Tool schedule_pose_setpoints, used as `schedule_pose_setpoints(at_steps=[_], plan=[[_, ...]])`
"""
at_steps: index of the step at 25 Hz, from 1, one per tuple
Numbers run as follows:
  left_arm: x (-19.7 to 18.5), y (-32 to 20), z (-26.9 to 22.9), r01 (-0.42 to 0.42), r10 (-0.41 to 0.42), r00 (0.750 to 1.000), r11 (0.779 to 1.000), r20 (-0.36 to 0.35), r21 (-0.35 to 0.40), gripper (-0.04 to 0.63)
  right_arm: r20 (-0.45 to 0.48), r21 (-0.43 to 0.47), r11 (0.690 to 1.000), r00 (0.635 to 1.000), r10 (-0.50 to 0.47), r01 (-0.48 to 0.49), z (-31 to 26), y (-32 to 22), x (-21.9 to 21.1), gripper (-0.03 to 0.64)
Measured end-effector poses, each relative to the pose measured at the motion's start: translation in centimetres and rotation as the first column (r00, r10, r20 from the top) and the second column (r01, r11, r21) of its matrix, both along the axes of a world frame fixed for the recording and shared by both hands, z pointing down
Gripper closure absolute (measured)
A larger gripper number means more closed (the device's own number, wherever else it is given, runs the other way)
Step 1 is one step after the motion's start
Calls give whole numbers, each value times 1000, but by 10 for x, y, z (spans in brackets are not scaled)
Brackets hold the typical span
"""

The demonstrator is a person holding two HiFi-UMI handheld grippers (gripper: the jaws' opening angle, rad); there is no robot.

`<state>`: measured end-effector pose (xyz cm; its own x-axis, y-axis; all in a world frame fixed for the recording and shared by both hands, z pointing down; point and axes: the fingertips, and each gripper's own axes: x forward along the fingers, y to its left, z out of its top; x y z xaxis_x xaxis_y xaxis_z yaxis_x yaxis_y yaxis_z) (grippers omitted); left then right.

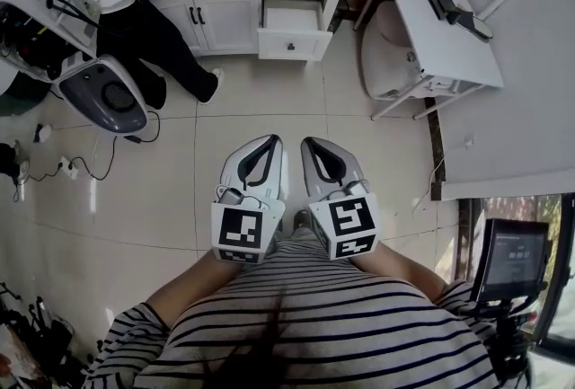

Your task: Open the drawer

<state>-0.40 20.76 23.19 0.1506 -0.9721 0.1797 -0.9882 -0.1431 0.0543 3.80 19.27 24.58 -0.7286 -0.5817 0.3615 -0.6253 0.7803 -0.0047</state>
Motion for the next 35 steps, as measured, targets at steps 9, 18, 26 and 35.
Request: schedule_pose_setpoints(at_steps=[9,18,26,35], plan=[[28,1,-2,12,-12,1000,1000,23,-2,580,73,3,999,996,-46,46,-12,-1,14,617],[43,4,-6,18,-18,999,1000,36,0,580,71,12,998,995,-66,65,-14,3,25,617],[50,-6,-6,24,-23,999,1000,44,-9,580,74,10,995,993,-96,96,-15,-2,26,617],[54,-20,-9,28,-27,998,999,53,-16,580,71,23,993,990,-118,117,-20,-15,27,617]])
